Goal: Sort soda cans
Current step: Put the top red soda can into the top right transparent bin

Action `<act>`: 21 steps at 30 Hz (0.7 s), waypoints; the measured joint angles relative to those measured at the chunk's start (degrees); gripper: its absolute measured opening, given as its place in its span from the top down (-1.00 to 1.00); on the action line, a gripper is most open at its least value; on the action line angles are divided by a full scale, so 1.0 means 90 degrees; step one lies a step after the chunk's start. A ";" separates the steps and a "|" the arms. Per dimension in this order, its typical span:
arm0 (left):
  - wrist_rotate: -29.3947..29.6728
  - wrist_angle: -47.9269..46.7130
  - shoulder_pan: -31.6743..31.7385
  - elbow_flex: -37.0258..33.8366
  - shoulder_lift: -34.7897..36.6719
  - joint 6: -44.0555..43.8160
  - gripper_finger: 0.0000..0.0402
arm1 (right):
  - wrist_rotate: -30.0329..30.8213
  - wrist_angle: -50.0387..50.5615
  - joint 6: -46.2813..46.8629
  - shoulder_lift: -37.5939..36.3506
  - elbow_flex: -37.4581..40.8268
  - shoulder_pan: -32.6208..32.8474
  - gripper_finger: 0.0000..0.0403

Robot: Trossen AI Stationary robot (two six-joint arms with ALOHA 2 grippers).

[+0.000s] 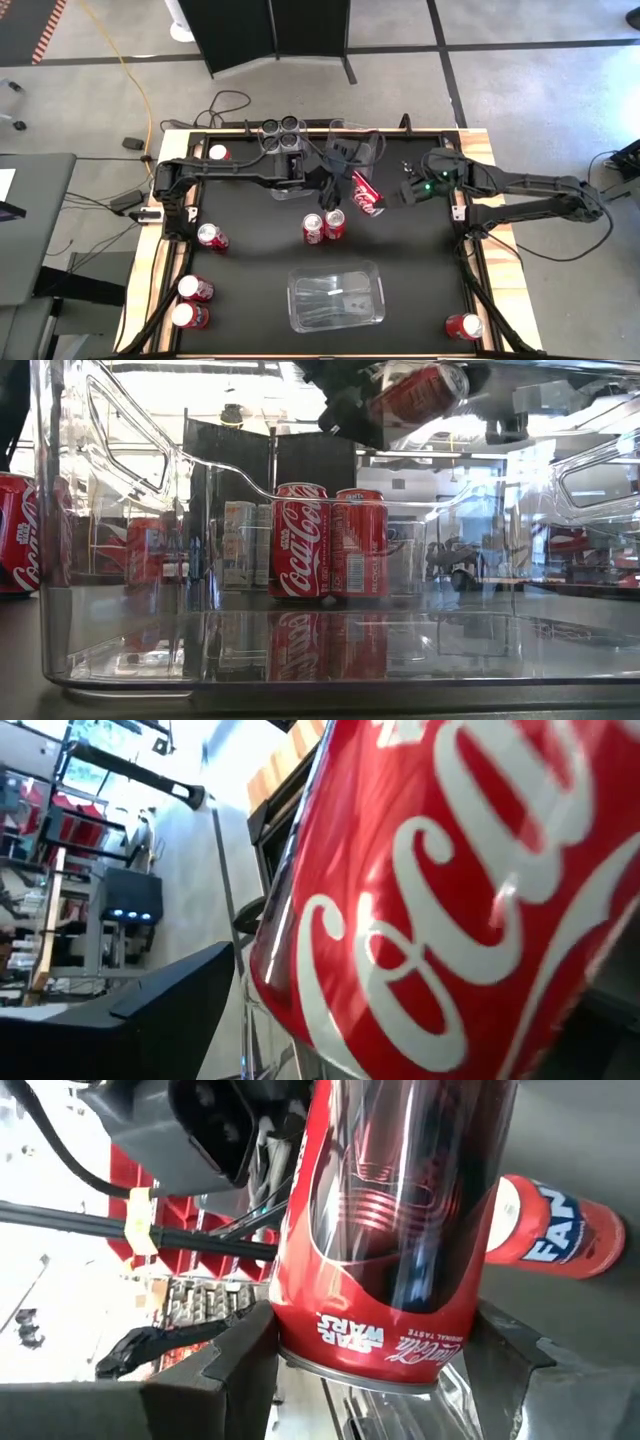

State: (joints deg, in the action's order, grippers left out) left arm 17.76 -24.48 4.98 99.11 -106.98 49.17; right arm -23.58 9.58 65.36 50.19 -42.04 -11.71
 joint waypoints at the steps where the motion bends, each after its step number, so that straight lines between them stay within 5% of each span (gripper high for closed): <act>1: -0.0002 0.0030 0.0001 0.0000 0.0000 -0.0097 -0.94 | 0.0023 -0.0004 0.0000 0.0000 0.0000 -0.0002 -0.24; 12: 0.0012 0.0111 -0.0028 -0.0002 -0.0002 -0.0399 -0.49 | 0.0138 0.0001 0.0049 -0.0002 -0.0002 -0.0357 -0.24; 21: 0.0011 0.0150 -0.0006 -0.0007 -0.0002 -0.0356 -0.61 | 0.0027 0.0003 0.0078 -0.0002 -0.0002 -0.0420 -0.24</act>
State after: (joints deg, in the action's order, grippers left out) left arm 17.85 -23.14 4.93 99.04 -107.00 45.97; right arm -23.33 9.61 66.07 50.17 -42.06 -15.49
